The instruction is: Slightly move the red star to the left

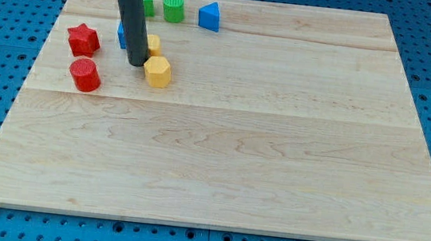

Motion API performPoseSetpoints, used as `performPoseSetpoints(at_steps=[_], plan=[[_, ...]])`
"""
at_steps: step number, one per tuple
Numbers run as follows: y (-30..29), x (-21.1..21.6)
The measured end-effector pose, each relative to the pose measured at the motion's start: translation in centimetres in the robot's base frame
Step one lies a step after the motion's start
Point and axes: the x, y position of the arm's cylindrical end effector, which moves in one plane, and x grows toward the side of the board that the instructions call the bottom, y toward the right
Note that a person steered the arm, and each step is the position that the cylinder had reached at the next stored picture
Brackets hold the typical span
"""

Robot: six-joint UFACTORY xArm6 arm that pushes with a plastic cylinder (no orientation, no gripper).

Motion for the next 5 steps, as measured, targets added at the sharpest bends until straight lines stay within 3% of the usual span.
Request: performPoseSetpoints(at_steps=[5], plan=[[-10.8,-2.0]])
